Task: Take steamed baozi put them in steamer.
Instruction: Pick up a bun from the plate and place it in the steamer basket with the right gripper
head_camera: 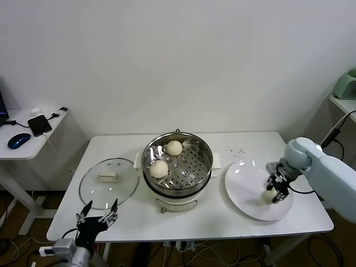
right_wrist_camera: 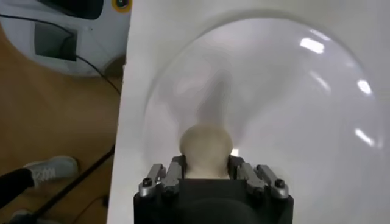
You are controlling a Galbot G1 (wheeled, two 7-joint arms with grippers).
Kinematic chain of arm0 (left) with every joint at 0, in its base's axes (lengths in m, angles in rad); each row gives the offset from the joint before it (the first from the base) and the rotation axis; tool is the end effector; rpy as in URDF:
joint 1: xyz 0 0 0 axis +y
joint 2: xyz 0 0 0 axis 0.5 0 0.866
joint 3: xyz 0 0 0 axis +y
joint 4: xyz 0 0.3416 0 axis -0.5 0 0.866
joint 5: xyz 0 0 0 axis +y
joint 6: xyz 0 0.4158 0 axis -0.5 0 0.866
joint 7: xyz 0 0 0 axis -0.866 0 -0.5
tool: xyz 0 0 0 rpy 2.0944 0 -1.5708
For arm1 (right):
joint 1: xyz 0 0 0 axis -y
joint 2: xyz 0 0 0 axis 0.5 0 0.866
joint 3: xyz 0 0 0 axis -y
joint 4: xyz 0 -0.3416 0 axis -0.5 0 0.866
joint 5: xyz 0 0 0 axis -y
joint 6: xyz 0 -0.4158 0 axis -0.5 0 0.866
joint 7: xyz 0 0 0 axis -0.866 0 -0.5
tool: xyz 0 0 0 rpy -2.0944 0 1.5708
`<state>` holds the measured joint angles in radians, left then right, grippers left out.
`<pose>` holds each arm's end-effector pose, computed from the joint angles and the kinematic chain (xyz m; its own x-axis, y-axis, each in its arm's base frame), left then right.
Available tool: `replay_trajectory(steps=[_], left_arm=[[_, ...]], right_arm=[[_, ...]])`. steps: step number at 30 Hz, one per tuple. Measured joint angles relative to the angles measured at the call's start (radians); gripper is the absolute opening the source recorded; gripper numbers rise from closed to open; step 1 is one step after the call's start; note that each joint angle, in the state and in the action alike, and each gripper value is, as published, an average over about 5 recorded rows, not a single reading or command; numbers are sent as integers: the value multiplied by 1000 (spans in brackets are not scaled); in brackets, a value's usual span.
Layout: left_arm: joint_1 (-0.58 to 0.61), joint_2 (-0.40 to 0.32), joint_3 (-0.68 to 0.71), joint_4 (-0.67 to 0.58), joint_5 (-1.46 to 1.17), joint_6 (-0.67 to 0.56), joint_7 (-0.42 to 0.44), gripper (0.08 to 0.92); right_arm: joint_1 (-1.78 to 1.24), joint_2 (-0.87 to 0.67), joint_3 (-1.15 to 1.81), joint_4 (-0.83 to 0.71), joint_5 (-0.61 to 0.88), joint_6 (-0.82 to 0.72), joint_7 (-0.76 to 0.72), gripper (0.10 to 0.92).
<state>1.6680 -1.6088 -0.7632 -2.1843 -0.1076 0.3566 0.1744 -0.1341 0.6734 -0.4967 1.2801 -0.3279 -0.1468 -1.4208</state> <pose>0.2074 0.0767 -0.2777 -0.9385 -0.0299 0.3440 -0.0538 0.9968 -0.0599 0.5648 -0.1485 -0.1730 -0.0355 -0.0396 0.9986 -0.9897 -0.1375 -0.0407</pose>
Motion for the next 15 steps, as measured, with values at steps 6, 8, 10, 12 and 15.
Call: replay_trajectory(steps=[6,8,10,12,15], left_arm=[[-17,2,-21,7,-9,0,0,823],[-23,4,-29,10,-10,-1,-1,823],[-28,6,-36,13,-10,-4,-1,823],[-32,7,-41,16,-10,-7,-2,823],[-38,7,-43,20,-10,-9,-4,823]], right_arm=[[257,68,-165,-45,131,-23,-11,484],[348,108,-222,-72,182,-24,-15,484],[435,154,-277,-103,237,-22,-20,484],[514,205,-329,-135,299,-11,-24,484],[606,283,-409,-174,406,40,-26,484]])
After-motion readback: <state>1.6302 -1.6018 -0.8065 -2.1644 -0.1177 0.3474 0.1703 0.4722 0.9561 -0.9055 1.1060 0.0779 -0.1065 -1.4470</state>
